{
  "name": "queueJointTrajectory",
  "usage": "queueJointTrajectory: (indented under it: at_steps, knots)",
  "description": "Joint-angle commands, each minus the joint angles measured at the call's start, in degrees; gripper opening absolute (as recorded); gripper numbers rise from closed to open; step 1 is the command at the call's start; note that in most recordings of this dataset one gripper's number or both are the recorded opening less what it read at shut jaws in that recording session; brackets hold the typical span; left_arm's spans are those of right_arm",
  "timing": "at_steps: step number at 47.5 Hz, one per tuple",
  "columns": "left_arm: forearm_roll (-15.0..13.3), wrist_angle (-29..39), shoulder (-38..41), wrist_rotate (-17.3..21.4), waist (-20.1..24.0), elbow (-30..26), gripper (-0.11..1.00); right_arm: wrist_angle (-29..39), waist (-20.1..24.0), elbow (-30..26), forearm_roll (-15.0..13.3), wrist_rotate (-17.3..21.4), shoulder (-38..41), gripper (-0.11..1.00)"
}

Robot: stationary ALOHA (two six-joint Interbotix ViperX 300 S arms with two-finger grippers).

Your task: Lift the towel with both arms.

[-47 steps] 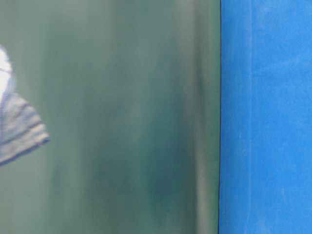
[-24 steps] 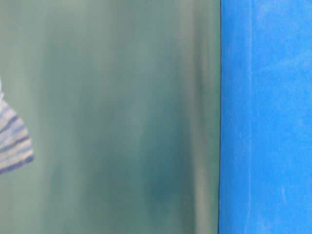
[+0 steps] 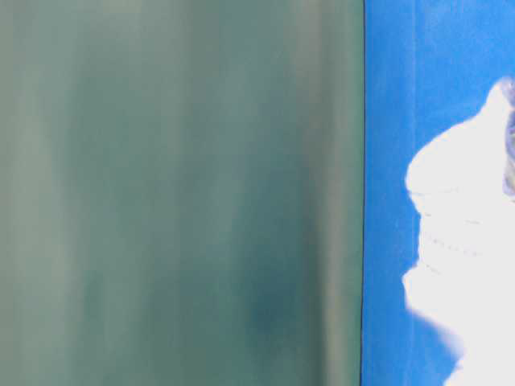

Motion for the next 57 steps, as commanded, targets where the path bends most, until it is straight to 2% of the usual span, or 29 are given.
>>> queueJointTrajectory:
  at_steps: [1, 7, 16, 35, 43, 57]
  knots:
    - [0.1, -1.6, -0.3, -0.2, 0.0, 1.0, 0.9, -0.3, 0.1, -0.4, -0.2, 0.2, -0.7, 0.66]
    - [0.1, -5.4, -0.4, -0.3, -0.1, 5.8, 0.9, -1.4, 0.2, 2.7, -0.2, 0.5, -0.7, 0.66]
    - [0.0, -13.6, -1.1, -0.4, 0.0, 14.1, 0.9, -6.8, 0.2, 9.7, -0.1, 2.6, -1.2, 0.66]
    - [-0.4, -26.5, -1.1, -0.7, 0.0, 26.4, 0.9, -17.9, 0.1, 21.9, -0.1, 6.2, -2.5, 0.66]
    - [-0.4, -29.3, -1.0, -0.9, 0.0, 30.2, 0.9, -20.8, -0.4, 26.1, -0.1, 7.6, -2.5, 0.66]
    - [-0.4, -32.3, 1.0, -3.9, 0.0, 36.7, 0.9, -26.2, -1.8, 33.6, 0.0, 10.6, -0.3, 0.65]
